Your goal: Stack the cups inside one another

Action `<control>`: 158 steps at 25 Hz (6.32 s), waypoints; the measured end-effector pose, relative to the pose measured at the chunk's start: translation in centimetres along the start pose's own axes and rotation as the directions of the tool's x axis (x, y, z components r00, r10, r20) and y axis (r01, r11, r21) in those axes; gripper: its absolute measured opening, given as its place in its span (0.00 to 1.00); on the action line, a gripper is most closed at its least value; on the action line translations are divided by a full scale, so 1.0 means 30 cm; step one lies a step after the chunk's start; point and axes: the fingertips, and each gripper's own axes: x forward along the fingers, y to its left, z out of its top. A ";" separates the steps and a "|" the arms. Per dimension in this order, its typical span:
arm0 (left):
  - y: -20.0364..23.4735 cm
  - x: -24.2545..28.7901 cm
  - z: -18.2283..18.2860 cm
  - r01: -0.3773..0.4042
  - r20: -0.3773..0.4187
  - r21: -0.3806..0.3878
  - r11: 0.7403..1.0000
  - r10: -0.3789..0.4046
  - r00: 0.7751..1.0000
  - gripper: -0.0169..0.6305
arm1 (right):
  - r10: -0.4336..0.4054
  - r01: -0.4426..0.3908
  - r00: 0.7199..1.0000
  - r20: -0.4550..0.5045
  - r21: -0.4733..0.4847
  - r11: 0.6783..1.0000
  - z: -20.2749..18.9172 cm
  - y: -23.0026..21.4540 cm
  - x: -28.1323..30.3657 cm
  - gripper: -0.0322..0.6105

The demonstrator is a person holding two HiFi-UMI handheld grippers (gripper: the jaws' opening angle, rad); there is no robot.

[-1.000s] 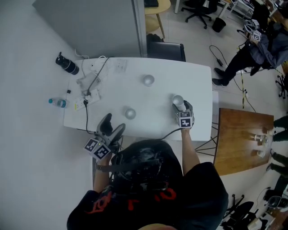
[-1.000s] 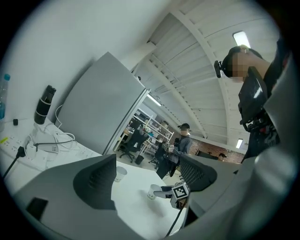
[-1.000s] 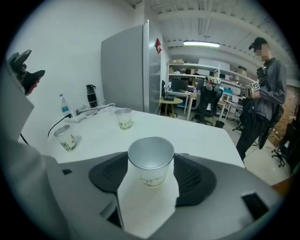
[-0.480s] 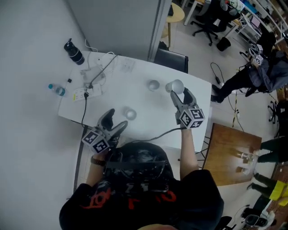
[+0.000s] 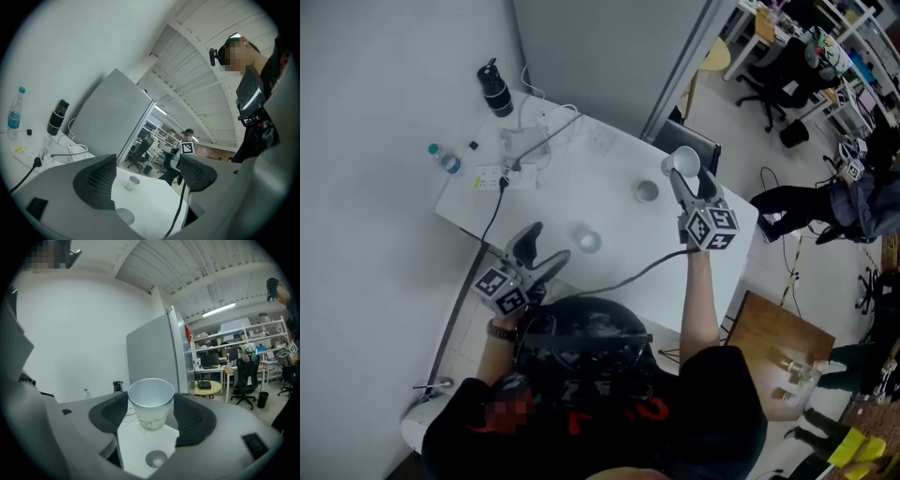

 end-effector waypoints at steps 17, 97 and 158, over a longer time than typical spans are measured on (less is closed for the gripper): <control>0.020 0.030 0.022 -0.037 0.051 -0.001 0.999 0.037 0.998 0.68 | -0.015 0.024 0.997 -0.082 0.106 0.994 -0.204 -0.029 -0.140 0.71; 0.035 0.181 -0.039 -0.074 0.022 -0.082 0.994 0.076 0.997 0.54 | 0.061 -0.058 0.983 -0.171 0.023 0.998 -0.305 0.016 0.027 0.65; -0.235 -0.085 -0.153 0.116 -0.114 0.027 0.993 -0.113 0.987 0.51 | -0.254 0.251 0.967 0.006 0.135 0.959 -0.445 0.361 -0.836 0.06</control>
